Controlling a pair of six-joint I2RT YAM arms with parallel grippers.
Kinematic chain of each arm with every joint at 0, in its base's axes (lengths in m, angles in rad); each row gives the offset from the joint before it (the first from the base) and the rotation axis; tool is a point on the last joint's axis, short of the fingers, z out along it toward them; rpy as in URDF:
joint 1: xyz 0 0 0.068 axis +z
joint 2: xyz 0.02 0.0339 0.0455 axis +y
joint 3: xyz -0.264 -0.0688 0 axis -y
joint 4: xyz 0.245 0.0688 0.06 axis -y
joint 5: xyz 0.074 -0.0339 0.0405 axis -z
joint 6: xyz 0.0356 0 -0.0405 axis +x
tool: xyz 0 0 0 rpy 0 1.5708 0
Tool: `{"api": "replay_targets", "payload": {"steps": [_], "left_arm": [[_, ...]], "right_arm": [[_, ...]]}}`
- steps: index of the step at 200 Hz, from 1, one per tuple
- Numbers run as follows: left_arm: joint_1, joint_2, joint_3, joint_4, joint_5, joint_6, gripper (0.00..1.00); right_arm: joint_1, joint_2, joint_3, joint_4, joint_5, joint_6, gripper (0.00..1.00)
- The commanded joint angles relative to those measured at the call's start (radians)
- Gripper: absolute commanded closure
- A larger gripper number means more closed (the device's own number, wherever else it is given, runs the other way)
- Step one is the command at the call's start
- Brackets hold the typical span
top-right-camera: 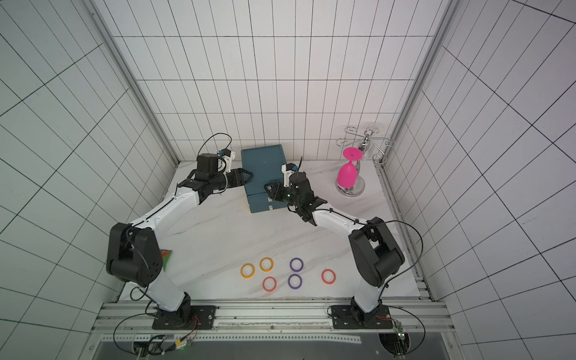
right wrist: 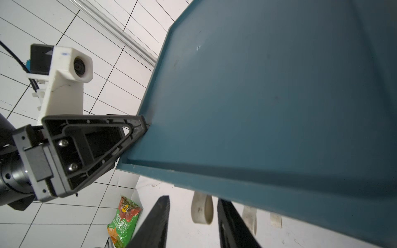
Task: Place the transparent tape into the drawer according to color
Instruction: Open the drawer in the storage box.
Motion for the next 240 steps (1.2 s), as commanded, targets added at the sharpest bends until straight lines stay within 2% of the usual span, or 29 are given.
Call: {"api": "replay_targets", "payload": {"steps": [1, 35, 92, 141, 240], "left_arm": [[-0.02, 0.017, -0.022, -0.07, 0.021, 0.02, 0.39], [-0.021, 0.018, -0.024, -0.073, 0.016, 0.023, 0.4], [-0.02, 0.02, -0.021, -0.081, 0.007, 0.027, 0.41], [-0.02, 0.017, -0.022, -0.086, -0.008, 0.027, 0.41], [-0.019, 0.014, -0.019, -0.096, -0.041, 0.03, 0.42]], "right_arm": [[0.0, 0.025, 0.043, 0.046, 0.034, 0.014, 0.65], [-0.003, 0.032, 0.04, 0.047, 0.048, 0.022, 0.73], [-0.007, 0.016, 0.007, 0.07, 0.086, 0.042, 1.0], [-0.007, -0.026, -0.049, 0.062, 0.081, 0.064, 1.0], [0.008, -0.238, -0.253, -0.045, 0.032, 0.08, 1.0]]}}
